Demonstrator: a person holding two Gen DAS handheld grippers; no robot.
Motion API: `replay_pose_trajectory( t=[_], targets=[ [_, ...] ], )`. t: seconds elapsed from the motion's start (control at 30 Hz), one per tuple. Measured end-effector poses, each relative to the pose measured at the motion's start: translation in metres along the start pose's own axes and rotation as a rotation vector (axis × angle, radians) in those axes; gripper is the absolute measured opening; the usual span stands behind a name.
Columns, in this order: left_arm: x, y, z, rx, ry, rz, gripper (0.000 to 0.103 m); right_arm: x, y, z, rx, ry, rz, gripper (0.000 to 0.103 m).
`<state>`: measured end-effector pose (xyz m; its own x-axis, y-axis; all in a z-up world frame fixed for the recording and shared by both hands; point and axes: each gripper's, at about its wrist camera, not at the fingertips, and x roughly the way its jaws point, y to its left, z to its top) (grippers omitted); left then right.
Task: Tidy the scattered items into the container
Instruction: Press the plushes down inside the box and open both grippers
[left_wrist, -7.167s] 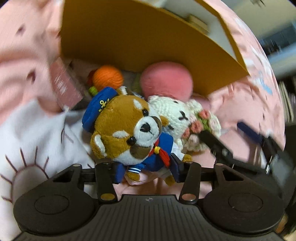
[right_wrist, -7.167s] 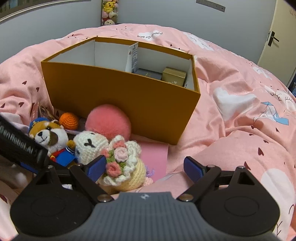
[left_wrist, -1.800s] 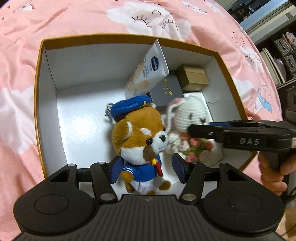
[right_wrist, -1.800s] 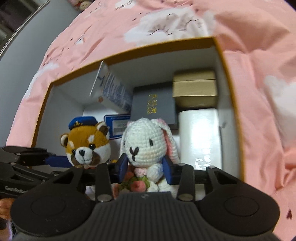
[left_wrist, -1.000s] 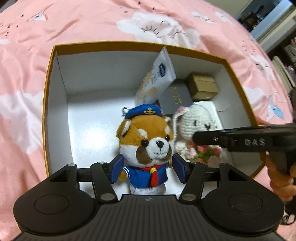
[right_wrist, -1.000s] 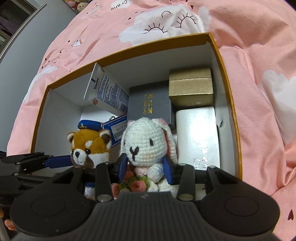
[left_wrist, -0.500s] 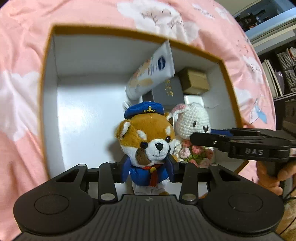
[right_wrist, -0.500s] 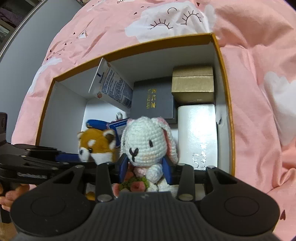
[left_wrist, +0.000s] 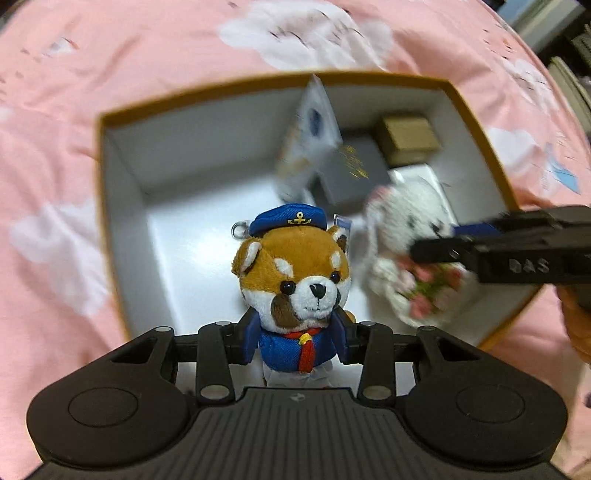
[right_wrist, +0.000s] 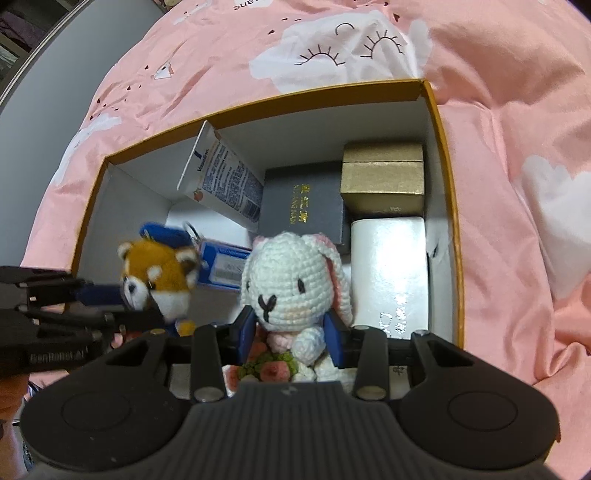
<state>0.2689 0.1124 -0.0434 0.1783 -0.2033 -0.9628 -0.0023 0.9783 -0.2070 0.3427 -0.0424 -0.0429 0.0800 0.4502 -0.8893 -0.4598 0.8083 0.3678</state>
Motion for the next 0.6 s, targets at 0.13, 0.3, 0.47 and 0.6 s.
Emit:
replay_pose_trajectory(
  t=[0.13,0.3,0.47,0.6],
  targets=[
    [-0.002,-0.004,-0.002,0.044,-0.015,-0.025,0.046,-0.001,0.000,0.001,-0.002,-0.004,-0.003,0.043],
    [0.005,-0.004,0.002,-0.012,-0.001,-0.094,0.046,0.006,0.002,0.002,-0.011,0.011,-0.004,0.043],
    [0.023,-0.003,0.005,-0.090,0.002,-0.156,0.046,0.012,0.002,0.003,-0.010,0.017,-0.022,0.045],
    [0.031,0.006,0.007,-0.156,0.008,-0.208,0.048,0.015,0.001,0.005,-0.027,0.019,-0.029,0.048]
  ],
)
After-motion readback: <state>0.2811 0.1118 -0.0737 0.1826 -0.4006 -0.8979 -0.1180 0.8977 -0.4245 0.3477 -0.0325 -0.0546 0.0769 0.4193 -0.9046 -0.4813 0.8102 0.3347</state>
